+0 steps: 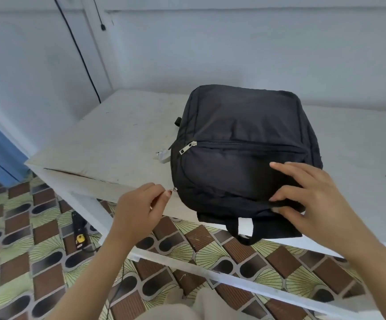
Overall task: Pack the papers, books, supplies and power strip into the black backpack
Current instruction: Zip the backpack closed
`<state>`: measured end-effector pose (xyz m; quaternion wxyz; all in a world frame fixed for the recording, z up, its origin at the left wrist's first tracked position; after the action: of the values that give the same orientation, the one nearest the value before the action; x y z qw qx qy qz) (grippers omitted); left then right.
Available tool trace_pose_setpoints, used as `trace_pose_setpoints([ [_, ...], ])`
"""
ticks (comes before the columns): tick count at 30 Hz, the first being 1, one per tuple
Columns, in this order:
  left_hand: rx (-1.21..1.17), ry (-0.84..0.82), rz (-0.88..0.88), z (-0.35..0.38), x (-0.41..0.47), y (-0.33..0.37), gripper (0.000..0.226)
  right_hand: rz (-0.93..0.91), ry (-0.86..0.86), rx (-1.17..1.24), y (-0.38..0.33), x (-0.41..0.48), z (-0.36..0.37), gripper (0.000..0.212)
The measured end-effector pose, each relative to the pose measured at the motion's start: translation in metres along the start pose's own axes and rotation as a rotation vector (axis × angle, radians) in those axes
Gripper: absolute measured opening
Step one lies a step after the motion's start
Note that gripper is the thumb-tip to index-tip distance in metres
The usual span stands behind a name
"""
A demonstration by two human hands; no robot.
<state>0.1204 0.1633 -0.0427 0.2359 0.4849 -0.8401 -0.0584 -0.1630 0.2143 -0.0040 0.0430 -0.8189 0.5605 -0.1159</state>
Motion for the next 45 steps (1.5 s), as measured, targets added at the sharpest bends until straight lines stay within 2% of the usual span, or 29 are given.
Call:
trace_pose_setpoints([
  [3, -0.134, 0.003, -0.077, -0.005, 0.005, -0.013, 0.031, 0.036, -0.201, 0.12, -0.009, 0.012, -0.011, 0.029],
  [5, -0.182, 0.058, -0.171, -0.012, 0.012, -0.026, 0.029, -0.028, -0.183, 0.164, -0.023, 0.027, -0.023, 0.037],
  [7, -0.25, 0.071, -0.295, -0.015, 0.021, -0.041, 0.02, -0.125, -0.129, 0.163, -0.041, 0.047, -0.033, 0.034],
  [11, -0.555, -0.013, -0.476, -0.004, 0.039, -0.057, 0.035, -0.3, -0.074, 0.145, -0.078, 0.098, -0.039, 0.028],
  [14, -0.727, -0.071, -0.557, 0.008, 0.045, -0.064, 0.04, -0.395, -0.124, 0.122, -0.101, 0.145, -0.029, 0.02],
  [16, -0.794, -0.044, -0.614, 0.011, 0.042, -0.065, 0.038, -0.37, -0.225, 0.102, -0.111, 0.178, -0.016, 0.024],
  [20, -0.815, 0.045, -0.651, 0.009, 0.027, -0.054, 0.028, -0.325, -0.451, 0.033, -0.128, 0.226, 0.015, 0.028],
  [23, -0.801, 0.05, -0.662, 0.007, 0.015, -0.046, 0.017, -0.304, -0.577, -0.017, -0.136, 0.246, 0.036, 0.026],
  [27, -0.756, -0.01, -0.621, 0.005, 0.003, -0.036, 0.015, -0.28, -0.69, 0.031, -0.135, 0.255, 0.055, 0.024],
  [35, -0.831, -0.114, -0.699, 0.029, 0.015, -0.029, 0.011, -0.31, -0.814, 0.19, -0.132, 0.247, 0.052, 0.009],
  [40, -0.841, -0.099, -0.719, 0.031, 0.028, -0.028, 0.036, -0.317, -0.786, 0.259, -0.128, 0.247, 0.044, 0.013],
  [45, -0.779, -0.106, -0.67, 0.029, 0.035, -0.029, 0.016, -0.322, -0.783, 0.311, -0.124, 0.248, 0.043, 0.01],
])
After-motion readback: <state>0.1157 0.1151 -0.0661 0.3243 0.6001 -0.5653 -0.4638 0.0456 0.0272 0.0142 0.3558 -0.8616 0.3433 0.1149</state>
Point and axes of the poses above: each hand's wrist, its own x-axis towards the middle knuckle, its own z-axis out of the palm, y = z × x, the point moved 7 cm from there along x, towards the middle knuckle, and after that the axes turned 13 degrees about -y, right-handed, at the moved point
